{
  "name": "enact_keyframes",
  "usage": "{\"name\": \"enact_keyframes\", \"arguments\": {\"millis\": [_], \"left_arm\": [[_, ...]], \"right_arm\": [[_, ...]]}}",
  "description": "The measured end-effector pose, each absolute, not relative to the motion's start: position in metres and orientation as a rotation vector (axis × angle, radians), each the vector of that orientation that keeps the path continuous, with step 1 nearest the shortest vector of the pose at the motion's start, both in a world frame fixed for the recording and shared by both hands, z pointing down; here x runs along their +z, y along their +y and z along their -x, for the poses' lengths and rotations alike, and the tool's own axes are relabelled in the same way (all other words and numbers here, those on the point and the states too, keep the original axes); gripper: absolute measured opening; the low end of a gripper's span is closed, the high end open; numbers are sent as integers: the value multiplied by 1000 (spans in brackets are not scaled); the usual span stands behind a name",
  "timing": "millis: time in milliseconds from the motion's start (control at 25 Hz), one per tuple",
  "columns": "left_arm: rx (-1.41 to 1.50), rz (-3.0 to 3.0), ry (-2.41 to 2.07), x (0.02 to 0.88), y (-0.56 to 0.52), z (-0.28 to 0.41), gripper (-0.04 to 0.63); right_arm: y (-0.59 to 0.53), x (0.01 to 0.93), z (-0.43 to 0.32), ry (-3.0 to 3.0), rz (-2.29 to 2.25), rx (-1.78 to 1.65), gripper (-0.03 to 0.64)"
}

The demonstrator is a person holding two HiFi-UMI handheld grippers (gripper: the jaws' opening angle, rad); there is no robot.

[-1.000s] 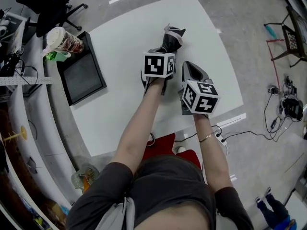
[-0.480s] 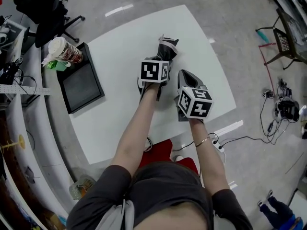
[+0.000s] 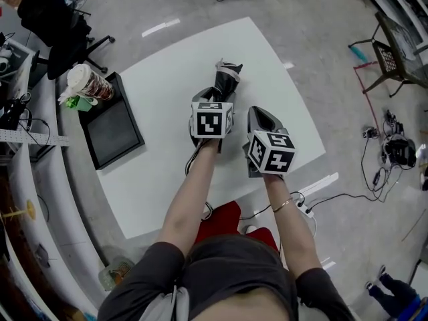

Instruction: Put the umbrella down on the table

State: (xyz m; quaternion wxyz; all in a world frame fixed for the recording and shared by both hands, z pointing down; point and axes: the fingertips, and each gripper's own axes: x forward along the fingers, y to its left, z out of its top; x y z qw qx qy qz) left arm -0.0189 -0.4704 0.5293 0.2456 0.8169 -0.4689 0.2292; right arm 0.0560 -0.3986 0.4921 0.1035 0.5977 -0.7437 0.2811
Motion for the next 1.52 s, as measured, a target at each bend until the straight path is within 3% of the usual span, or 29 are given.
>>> {"name": "enact_keyframes", "arguments": {"millis": [440,720,1080,1520], "left_arm": [[504,-2352,-1275,482,-455,13,267],[430,-2387,-1293,459,-435,18,197],[335,-2417,-1382,425,-405,36,56],[197,-2453,-1408,380,-361,57,14]], "right_arm": [[-388,471,-56,-2237,-1793,793,18],[-373,455,-58,-2277,-1806,771,18],[-354,428,-62,-2346,-1820,733,18],[-325,396,-55,-2434,-1794,667,18]]}}
